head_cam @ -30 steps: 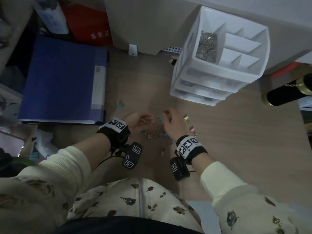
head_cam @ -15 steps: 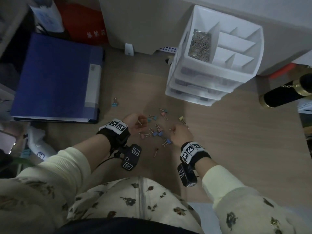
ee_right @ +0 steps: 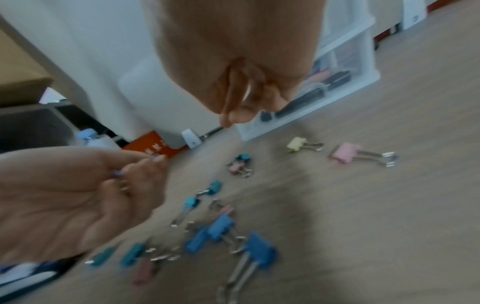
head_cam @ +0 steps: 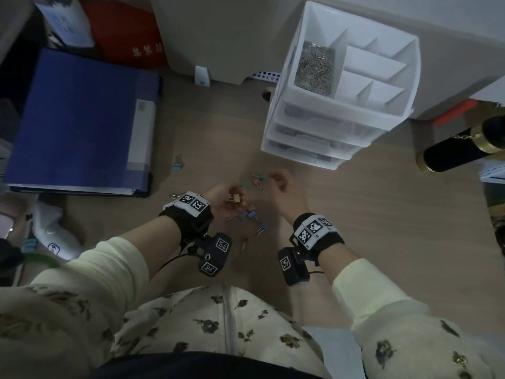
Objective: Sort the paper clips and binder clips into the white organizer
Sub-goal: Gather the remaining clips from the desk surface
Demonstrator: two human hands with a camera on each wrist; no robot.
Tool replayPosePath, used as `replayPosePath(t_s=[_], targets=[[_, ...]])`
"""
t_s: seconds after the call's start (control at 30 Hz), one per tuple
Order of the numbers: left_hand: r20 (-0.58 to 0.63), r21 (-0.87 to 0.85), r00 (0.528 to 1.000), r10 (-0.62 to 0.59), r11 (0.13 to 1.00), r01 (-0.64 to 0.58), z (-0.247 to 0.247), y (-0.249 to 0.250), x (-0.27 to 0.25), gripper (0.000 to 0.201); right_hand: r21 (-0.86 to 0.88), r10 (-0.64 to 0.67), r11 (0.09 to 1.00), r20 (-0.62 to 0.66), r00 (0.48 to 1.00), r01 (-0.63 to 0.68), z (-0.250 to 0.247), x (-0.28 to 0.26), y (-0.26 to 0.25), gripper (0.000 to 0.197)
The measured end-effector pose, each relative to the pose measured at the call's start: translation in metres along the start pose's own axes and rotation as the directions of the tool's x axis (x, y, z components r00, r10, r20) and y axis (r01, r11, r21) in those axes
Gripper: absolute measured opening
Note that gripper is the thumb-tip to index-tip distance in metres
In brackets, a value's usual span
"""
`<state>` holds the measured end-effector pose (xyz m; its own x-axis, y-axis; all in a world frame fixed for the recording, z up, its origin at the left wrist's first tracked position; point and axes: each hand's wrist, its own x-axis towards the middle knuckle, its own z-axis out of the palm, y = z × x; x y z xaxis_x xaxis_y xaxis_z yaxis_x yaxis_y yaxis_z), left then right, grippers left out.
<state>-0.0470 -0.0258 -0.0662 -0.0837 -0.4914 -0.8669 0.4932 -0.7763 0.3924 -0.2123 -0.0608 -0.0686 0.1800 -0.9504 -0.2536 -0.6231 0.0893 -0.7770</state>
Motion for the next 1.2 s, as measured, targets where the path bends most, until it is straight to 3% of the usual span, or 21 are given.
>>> replayPosePath(t_s=[0.07, 0.13, 0.23, 0.33, 0.57, 0.7, 0.87, 0.97, 1.07, 1.2], targets=[[-0.046, 0.007, 0.999, -0.008, 1.000, 0.008, -0.002, -0.001, 0.003, 0.029, -0.189, 0.123, 0.973, -0.051, 0.991, -0.131, -0.012, 0.010, 0.021, 0.028], [-0.071, 0.000, 0.997, -0.019, 1.000, 0.019, -0.005, -0.001, 0.004, 0.030, -0.375, 0.256, 0.895, -0.018, 0.967, -0.244, -0.021, 0.016, 0.039, 0.040], [-0.094, -0.010, 0.995, -0.030, 1.000, 0.029, -0.008, -0.001, 0.007, 0.034, -0.506, 0.302, 0.822, -0.002, 0.953, -0.261, -0.022, 0.020, 0.054, 0.045], [-0.094, 0.009, 0.996, -0.007, 1.000, 0.008, -0.010, 0.000, 0.012, 0.038, -0.529, 0.279, 0.813, -0.010, 0.960, -0.241, -0.017, 0.022, 0.058, 0.042], [-0.060, -0.052, 0.998, -0.018, 0.999, 0.015, -0.016, 0.007, 0.013, 0.015, -0.577, 0.288, 0.783, 0.007, 0.958, -0.231, -0.004, 0.030, 0.051, 0.033], [-0.045, -0.069, 0.999, -0.010, 0.998, 0.007, -0.019, 0.006, 0.014, 0.020, -0.515, 0.266, 0.827, 0.008, 0.964, -0.224, 0.002, 0.027, 0.049, 0.037], [-0.050, -0.107, 0.999, -0.004, 0.994, -0.001, -0.023, 0.003, 0.011, 0.023, -0.553, 0.288, 0.804, 0.039, 0.957, -0.219, 0.004, 0.017, 0.044, 0.040], [-0.057, -0.096, 0.998, 0.006, 0.995, -0.012, -0.026, 0.001, 0.008, 0.029, -0.441, 0.229, 0.878, 0.048, 0.972, -0.185, 0.006, 0.010, 0.026, 0.031], [-0.037, -0.124, 0.999, 0.010, 0.992, -0.015, -0.022, 0.000, 0.005, 0.030, -0.342, 0.042, 0.940, 0.127, 0.991, 0.004, 0.012, 0.000, -0.004, 0.015], [0.049, -0.184, 0.998, 0.033, 0.983, -0.024, -0.013, 0.000, -0.001, 0.027, -0.277, -0.179, 0.928, 0.253, 0.951, 0.248, 0.025, -0.011, -0.036, 0.026]])
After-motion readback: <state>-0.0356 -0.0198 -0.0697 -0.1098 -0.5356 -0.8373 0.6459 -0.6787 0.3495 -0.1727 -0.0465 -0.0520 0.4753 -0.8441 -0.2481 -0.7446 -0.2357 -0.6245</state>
